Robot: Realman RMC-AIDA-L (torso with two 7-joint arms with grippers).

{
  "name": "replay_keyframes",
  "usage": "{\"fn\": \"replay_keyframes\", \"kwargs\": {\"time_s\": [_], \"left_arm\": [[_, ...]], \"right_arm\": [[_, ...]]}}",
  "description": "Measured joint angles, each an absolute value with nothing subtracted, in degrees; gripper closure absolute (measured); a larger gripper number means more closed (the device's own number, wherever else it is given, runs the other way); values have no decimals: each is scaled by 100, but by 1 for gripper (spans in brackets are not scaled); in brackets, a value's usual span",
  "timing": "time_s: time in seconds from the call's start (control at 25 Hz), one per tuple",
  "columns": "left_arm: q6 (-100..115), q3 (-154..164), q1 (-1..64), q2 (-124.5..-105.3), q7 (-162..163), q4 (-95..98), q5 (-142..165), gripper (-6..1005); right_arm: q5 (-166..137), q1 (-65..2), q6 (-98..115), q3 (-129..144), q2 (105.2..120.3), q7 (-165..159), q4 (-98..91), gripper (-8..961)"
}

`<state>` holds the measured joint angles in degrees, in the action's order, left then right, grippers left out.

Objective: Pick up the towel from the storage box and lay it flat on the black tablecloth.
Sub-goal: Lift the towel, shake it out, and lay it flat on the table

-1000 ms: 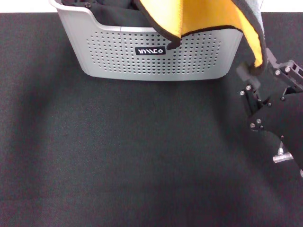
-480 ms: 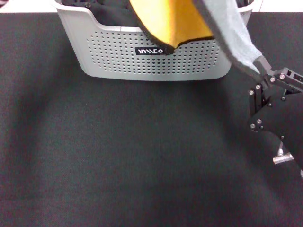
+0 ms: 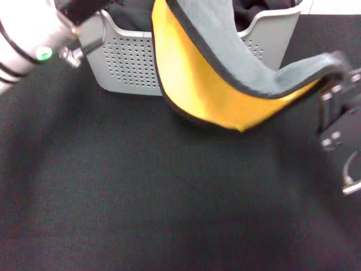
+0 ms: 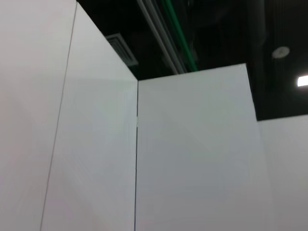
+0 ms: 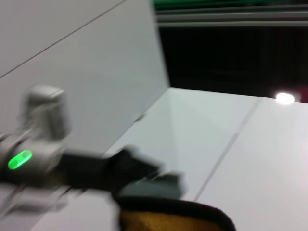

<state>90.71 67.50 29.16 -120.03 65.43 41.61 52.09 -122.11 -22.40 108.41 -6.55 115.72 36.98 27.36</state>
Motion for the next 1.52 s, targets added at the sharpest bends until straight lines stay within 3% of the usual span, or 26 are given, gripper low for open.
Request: {"fn": "replay_keyframes", "kwargs": {"time_s": [0.44, 0.76, 1.32, 1.52], "left_arm": [[9311, 6875, 2607, -12007, 5863, 3332, 5768, 825], [9289, 7106, 2649, -12040, 5274, 2534, 6302, 758], [9052, 7221, 2494, -11974, 4207, 2017, 6792, 654], [9489, 7221, 2476, -11842, 4308, 1997, 7281, 535]], "right_arm": [[-12253, -2512, 11120, -1464, 11349, 902, 2182, 928], [-12216, -3210, 10767, -1686, 10989, -534, 1955, 927], [-12213, -3966, 10609, -1833, 11107, -2135, 1029, 926], [-12209, -4045, 10610, -1910, 11101, -2176, 1026, 926]]}}
